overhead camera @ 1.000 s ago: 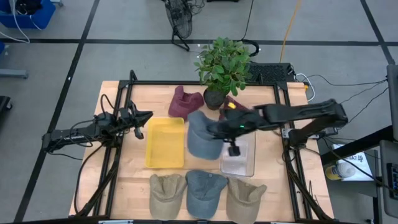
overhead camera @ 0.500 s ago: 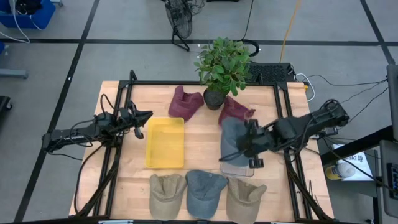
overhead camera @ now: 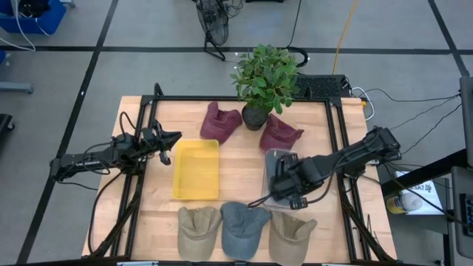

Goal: Pick & Place hat
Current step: Put the top blue cap into the transparent bin

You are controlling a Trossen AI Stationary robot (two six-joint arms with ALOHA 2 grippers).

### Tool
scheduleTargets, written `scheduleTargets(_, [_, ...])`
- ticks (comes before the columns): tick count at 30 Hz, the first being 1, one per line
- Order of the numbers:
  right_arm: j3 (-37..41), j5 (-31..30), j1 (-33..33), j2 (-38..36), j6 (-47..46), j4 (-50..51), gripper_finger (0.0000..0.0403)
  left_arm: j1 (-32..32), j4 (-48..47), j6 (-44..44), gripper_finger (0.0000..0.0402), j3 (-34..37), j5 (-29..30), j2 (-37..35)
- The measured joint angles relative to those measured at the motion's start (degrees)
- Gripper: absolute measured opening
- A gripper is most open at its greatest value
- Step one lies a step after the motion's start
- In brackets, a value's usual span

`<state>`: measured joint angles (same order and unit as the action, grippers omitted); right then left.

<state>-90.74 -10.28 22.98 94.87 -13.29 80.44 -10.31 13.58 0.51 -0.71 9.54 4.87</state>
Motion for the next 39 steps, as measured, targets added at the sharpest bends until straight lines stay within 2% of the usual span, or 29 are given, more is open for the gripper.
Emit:
scheduleTargets(13, [0.3,0.1,-0.9,6.1,4.9,-4.4,0.0,0.0,0.0,0.0,0.0037,0.0,0.0,0.0])
scheduleTargets(17, [3.2,2.8,-1.7,6.1,5.5,-4.9,0.0,0.0,0.0,0.0,0.0037,0.0,0.0,0.0])
scheduleTargets(27, [11.8,2.8,-2.7,5.8,9.7,-12.2,0.0,0.0,0.0,0.0,0.0037,0.0,0.0,0.0])
scheduleTargets(39, [15.7,2.8,-3.2,5.8,10.0,-16.9,0.0,0.0,0.0,-0.4,0.0037,0.0,0.0,0.0])
